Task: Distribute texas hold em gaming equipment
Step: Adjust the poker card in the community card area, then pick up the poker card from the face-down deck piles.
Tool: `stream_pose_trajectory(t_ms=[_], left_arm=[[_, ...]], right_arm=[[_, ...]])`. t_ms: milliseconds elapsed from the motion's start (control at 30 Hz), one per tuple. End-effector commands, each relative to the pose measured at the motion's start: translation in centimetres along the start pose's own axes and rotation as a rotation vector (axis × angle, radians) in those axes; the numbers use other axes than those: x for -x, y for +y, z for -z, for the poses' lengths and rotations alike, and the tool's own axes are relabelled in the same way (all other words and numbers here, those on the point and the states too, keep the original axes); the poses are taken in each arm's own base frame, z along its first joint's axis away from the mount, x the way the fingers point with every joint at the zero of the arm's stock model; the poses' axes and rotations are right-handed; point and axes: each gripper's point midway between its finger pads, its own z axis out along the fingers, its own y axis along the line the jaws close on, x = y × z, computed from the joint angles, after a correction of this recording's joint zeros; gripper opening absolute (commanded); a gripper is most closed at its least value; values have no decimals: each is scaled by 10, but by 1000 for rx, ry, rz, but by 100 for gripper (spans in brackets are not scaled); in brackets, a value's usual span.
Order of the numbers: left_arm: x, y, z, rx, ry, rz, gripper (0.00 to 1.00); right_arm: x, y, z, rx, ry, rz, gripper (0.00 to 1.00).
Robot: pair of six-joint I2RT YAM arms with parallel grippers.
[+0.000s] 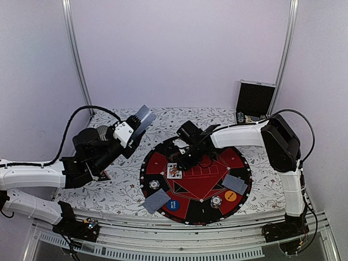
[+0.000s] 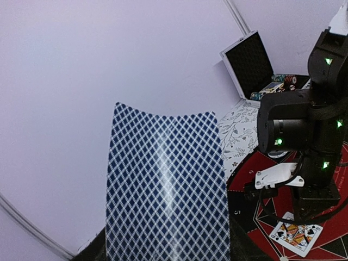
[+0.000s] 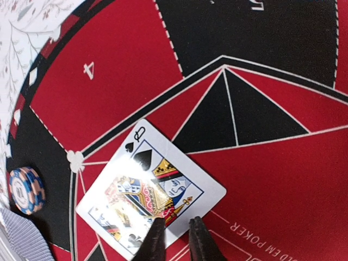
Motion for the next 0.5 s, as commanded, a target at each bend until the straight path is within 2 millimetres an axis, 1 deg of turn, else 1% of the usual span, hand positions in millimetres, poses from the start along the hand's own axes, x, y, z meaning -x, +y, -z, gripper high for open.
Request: stream_pose_trajectory(t_ms=[0, 133, 200, 267, 300, 333, 367, 467], left_arm=[[15, 1, -1, -26, -55, 7, 52], [16, -24, 2, -132, -69, -42, 52], [17, -32, 5, -166, -83, -62, 52], [19, -41, 9, -207, -105, -78, 52], [21, -45, 12, -228, -119, -87, 52], [22, -50, 15, -248, -131, -95, 52], [24, -53, 18, -266, -145, -102, 52], [27, -63, 25, -311, -174, -120, 52]], right_arm=[[42, 19, 63, 83, -167, 41, 32], [72, 22, 133, 112, -339, 85, 64], [80, 25, 163, 124, -404, 116, 81], [86, 31, 190, 140, -457, 153, 95], [87, 37, 202, 158, -480, 176, 98], [89, 43, 217, 179, -511, 203, 99], [89, 49, 228, 206, -530, 220, 99], [85, 80, 253, 369, -585, 306, 99]])
